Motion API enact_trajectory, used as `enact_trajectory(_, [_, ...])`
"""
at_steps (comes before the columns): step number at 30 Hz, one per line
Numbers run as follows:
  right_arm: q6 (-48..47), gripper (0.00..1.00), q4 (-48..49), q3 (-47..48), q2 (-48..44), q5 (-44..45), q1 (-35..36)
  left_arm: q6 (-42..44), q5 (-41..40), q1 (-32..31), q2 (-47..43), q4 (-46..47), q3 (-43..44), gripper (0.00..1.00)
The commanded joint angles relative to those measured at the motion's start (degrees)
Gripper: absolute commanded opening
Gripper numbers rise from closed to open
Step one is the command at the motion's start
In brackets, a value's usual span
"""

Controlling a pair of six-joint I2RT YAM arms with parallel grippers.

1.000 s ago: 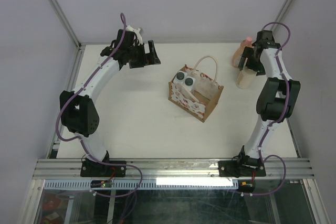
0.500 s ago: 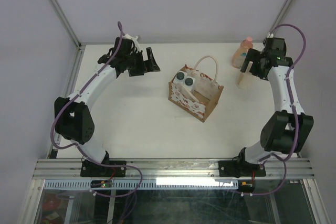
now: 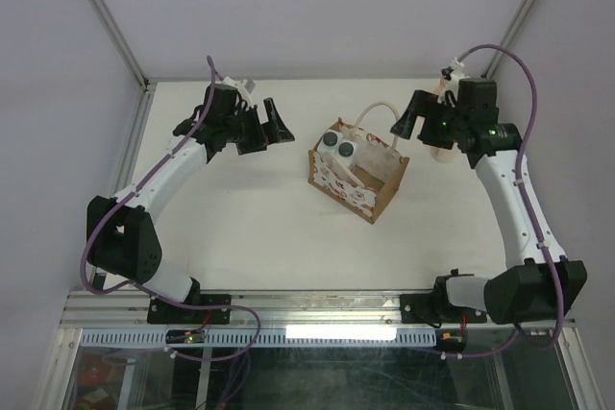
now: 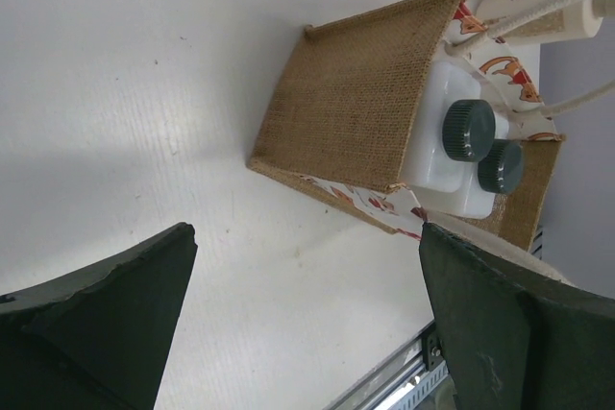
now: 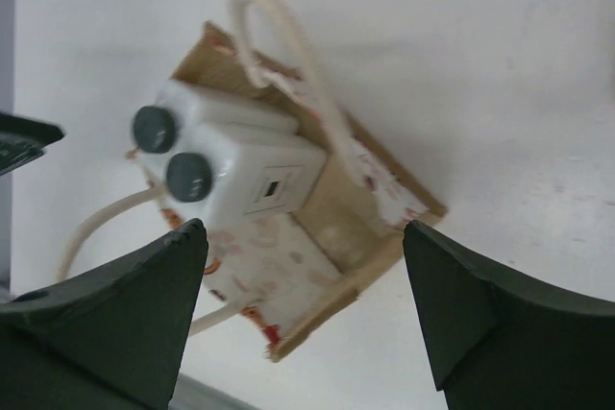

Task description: Take the personal care products out of the canvas bag

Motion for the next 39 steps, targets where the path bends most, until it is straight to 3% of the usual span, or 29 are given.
enact_trajectory(1, [5.92,0.85,2.26,4.15,0.05,0.20,9.35,-1.63,1.64,-1.16,-2.58,4.69,0.68,0.99])
enact_trajectory(6, [8.61,0.82,1.52,6.00,4.29,5.83,19.01,-1.54,1.43,-1.26,-4.02,4.58,-0.37,0.99])
enact_trajectory(15, [12.17,0.82,-3.74,10.50,14.22,11.81,25.07,-0.71,0.28,-1.26,-5.73,3.84,-0.97,0.99])
enact_trajectory(24, [11.16,0.82,-8.08,13.15,20.03,17.31,27.89,-0.61,0.05,-1.26,-5.66,3.37,-1.56,0.99])
enact_trajectory(39, [10.67,0.79,-7.88,16.09,26.10,18.66,29.82,-0.42,-0.03,-1.28,-5.70,3.14,-1.22,0.99])
